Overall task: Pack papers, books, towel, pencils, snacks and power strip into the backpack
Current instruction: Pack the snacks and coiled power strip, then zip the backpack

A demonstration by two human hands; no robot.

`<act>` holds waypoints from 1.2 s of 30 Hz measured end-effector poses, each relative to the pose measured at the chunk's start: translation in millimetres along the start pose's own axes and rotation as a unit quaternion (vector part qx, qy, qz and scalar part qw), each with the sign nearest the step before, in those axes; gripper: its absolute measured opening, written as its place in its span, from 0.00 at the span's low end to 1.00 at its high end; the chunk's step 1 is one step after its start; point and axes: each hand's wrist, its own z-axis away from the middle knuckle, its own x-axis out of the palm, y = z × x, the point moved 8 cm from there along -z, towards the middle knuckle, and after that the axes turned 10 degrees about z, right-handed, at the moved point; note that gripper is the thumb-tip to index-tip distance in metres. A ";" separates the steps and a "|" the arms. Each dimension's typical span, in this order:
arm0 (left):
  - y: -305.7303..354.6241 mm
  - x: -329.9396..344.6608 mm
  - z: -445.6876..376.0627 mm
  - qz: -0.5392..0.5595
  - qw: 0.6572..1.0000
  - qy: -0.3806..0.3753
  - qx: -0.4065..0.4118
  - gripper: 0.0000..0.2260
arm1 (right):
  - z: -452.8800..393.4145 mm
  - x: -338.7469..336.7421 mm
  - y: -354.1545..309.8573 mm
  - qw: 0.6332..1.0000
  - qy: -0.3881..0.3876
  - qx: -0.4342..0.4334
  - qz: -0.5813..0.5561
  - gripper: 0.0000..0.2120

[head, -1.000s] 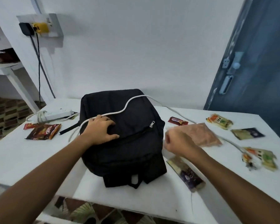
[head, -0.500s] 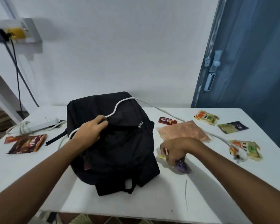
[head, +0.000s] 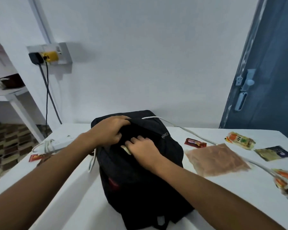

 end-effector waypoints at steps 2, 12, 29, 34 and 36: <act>2.4 -5.5 0.5 0.007 1.000 0.001 0.031 0.27 | -22.2 9.8 9.2 0.996 0.001 0.078 0.044 0.06; -5.4 -7.6 -9.6 -0.063 0.998 0.025 0.004 0.21 | -64.7 39.9 27.8 0.989 -0.118 0.078 -0.046 0.15; 33.0 89.5 -62.2 -0.231 0.954 -0.192 0.019 0.27 | 94.4 17.2 177.4 0.918 -0.212 0.187 -0.279 0.17; 30.0 92.6 -60.9 -0.194 0.963 -0.189 0.019 0.28 | 159.3 101.2 204.6 0.894 -0.416 0.157 0.043 0.52; 28.3 90.0 -58.9 -0.180 0.968 -0.177 0.017 0.28 | 162.9 111.5 202.2 0.890 -0.427 0.125 0.101 0.60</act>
